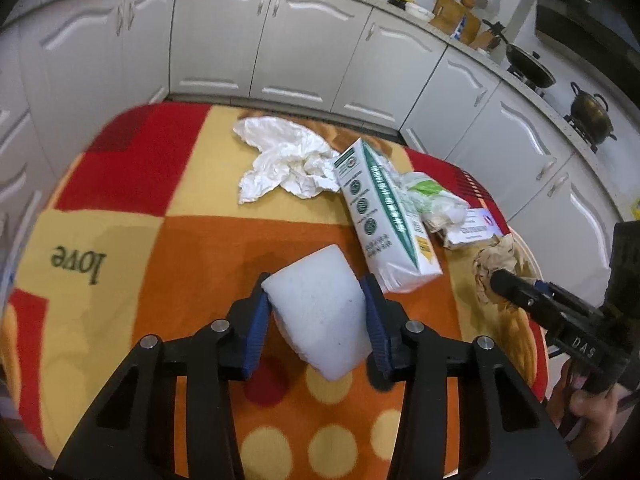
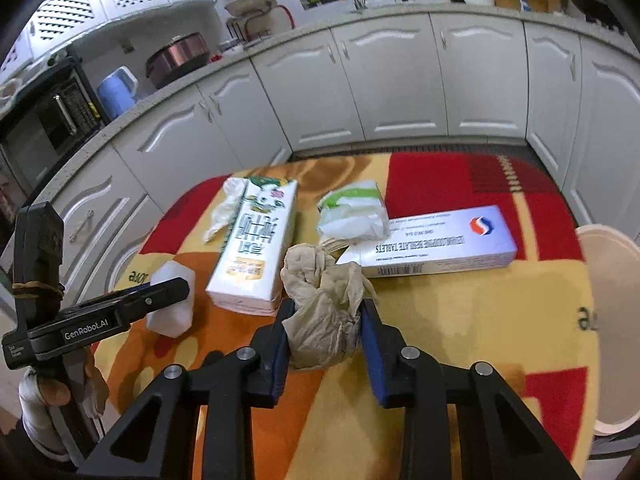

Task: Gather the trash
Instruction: 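Carry the foam block and brown paper to the bin and release both inside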

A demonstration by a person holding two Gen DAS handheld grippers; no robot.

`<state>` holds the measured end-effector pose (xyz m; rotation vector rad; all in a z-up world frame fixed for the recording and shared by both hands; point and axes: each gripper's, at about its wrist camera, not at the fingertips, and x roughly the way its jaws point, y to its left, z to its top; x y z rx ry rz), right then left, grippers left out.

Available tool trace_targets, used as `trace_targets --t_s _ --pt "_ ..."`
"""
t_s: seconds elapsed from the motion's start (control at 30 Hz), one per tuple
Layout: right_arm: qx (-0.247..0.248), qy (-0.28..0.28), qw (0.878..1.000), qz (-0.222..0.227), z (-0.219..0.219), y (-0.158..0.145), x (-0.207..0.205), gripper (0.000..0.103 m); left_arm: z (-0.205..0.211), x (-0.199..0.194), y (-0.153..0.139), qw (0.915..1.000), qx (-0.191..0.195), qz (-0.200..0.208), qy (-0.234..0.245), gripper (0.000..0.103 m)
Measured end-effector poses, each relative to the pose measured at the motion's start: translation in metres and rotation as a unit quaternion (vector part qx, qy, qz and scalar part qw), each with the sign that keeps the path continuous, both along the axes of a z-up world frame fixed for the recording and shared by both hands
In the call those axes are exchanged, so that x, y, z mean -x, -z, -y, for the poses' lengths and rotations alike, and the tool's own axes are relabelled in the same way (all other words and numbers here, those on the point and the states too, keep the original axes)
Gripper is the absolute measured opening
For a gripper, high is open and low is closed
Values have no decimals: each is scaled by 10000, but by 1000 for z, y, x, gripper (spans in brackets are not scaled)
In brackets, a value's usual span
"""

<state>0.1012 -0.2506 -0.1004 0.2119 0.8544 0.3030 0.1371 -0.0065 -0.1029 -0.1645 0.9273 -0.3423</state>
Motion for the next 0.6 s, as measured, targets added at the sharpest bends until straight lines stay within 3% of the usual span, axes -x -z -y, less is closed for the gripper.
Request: trace_targets --t_s 0.6 --pt "12 396 9990 183 38 -21 51 31 63 57 -37 9959 -155 534 711 42"
